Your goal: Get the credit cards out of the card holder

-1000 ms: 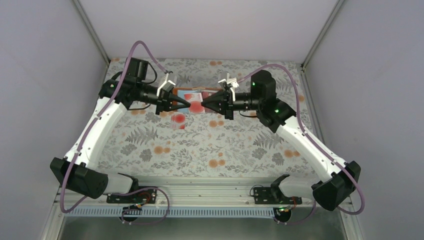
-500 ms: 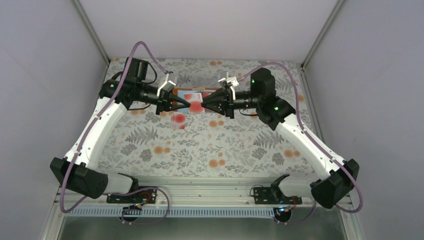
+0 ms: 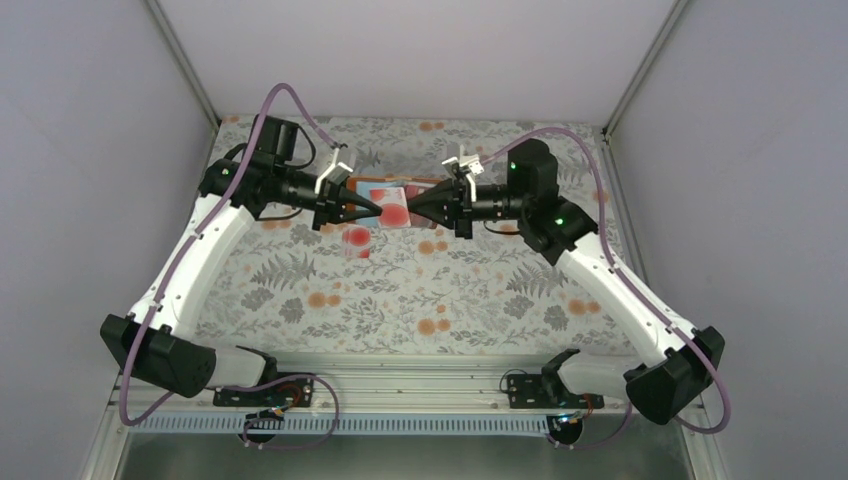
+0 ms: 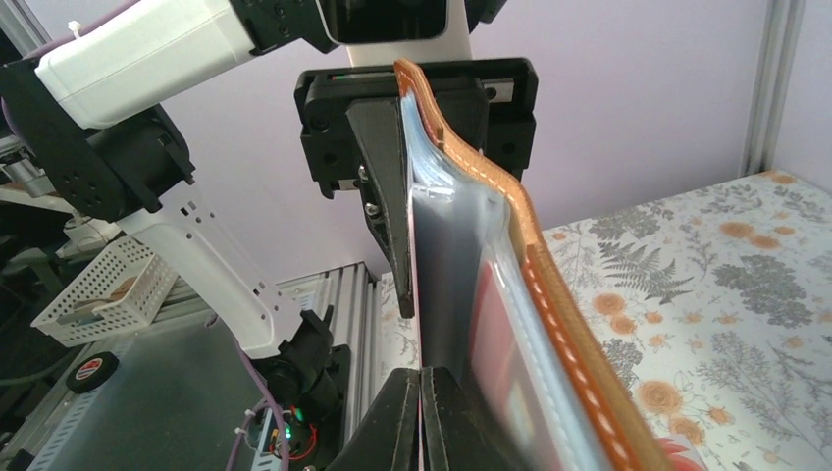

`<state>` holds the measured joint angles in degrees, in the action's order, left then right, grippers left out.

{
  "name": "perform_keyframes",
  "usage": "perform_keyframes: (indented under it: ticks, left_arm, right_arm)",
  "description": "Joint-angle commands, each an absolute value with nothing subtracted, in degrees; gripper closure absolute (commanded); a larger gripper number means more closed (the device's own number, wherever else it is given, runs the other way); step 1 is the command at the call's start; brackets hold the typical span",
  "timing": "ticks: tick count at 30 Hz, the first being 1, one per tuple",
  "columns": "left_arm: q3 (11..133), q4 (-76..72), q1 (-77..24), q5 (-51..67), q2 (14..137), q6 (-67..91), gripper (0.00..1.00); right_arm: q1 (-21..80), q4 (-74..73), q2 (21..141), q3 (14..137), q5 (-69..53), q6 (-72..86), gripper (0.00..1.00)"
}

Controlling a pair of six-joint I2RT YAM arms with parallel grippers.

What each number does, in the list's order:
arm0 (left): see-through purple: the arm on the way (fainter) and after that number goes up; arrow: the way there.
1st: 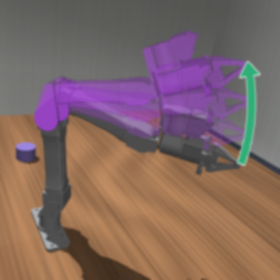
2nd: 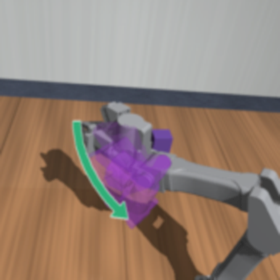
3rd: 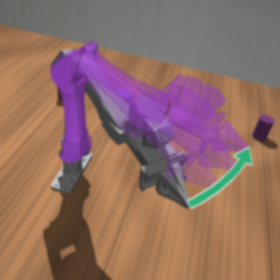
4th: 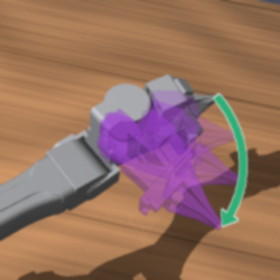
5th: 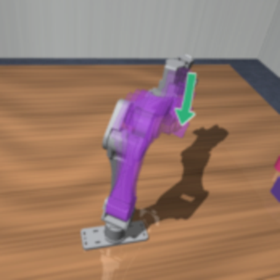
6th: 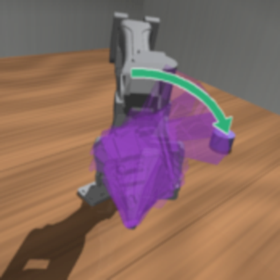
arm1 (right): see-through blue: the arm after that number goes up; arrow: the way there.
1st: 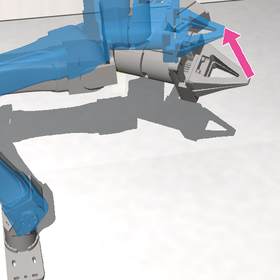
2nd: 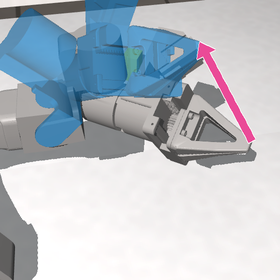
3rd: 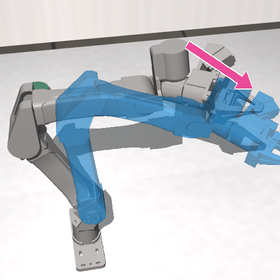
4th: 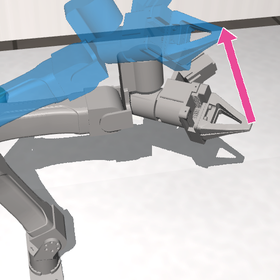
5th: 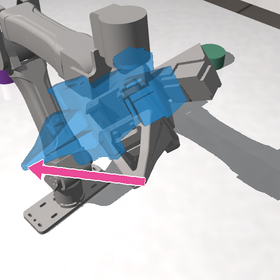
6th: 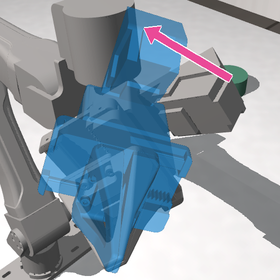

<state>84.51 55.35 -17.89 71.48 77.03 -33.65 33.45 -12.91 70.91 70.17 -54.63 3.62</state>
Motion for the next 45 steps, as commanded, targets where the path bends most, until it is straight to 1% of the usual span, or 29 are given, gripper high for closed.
perform_keyframes:
  ticks: [1,7,8,10,11,12,14,19,23,25,27,29,33,38,39,41,45]
  left_arm:
    - [84.9,55.4,-17.5,73.7,76.8,-34.7,0.94]
    - [85.1,55.3,-17.5,73.8,76.8,-34.3,0.94]
    - [85.1,55.3,-17.5,73.8,76.7,-34.3,0.94]
    - [85.0,55.1,-17.6,73.8,76.9,-34.0,0.95]
    - [85.0,55.0,-17.5,73.8,77.1,-33.9,0.95]
    - [85.0,54.8,-17.5,73.8,77.2,-33.7,0.96]
    - [84.8,54.8,-17.5,73.8,77.2,-33.7,0.96]
    - [84.7,54.9,-17.5,73.6,77.0,-33.9,0.97]
    - [84.5,55.2,-17.6,73.6,76.8,-34.2,0.98]
    - [84.5,55.4,-17.4,73.7,76.8,-34.4,0.97]
    - [84.6,55.5,-17.4,73.7,76.9,-34.6,0.92]
    - [84.6,55.8,-17.5,73.7,76.8,-34.7,0.88]
    - [84.7,56.1,-17.5,73.8,76.8,-35.1,0.87]
    - [84.9,56.0,-17.5,74.0,76.9,-35.0,0.87]
    - [84.9,56.0,-17.5,74.0,76.9,-35.0,0.89]
    - [84.7,56.1,-17.4,73.9,76.8,-35.0,0.97]
    - [84.8,56.6,-17.5,74.0,76.8,-35.6,0.98]
  right_arm:
    - [32.1,-12.9,68.2,70.3,-54.6,3.5,0.96]
    - [32.1,-12.5,68.9,71.4,-56.0,3.8,0.96]
    - [32.0,-12.4,69.1,71.4,-56.4,3.9,0.93]
    - [32.1,-12.4,70.0,71.5,-56.5,4.4,0.78]
    - [32.1,-12.4,70.6,71.6,-57.2,4.5,0.73]
    - [32.2,-12.1,71.4,71.8,-57.6,4.8,0.70]
    - [32.8,-11.7,72.6,72.2,-57.9,5.0,0.69]
    - [33.6,-9.3,73.7,72.0,-58.5,5.8,0.82]
    - [33.7,-9.6,74.1,71.9,-57.8,5.5,0.96]
    - [33.6,-9.4,73.4,71.5,-57.1,5.2,0.96]
    - [33.6,-9.9,72.6,71.2,-55.8,4.6,0.96]
    - [33.3,-11.0,72.0,71.1,-54.7,4.0,0.96]
    - [32.7,-12.2,70.7,70.8,-54.2,3.5,0.96]
    - [32.5,-12.6,69.9,71.1,-53.6,3.3,0.96]
    - [32.5,-12.8,69.8,71.0,-53.5,3.2,0.96]
    - [32.4,-13.2,69.6,71.1,-53.3,3.0,0.96]
    - [32.2,-13.9,69.3,70.9,-52.8,2.4,0.96]
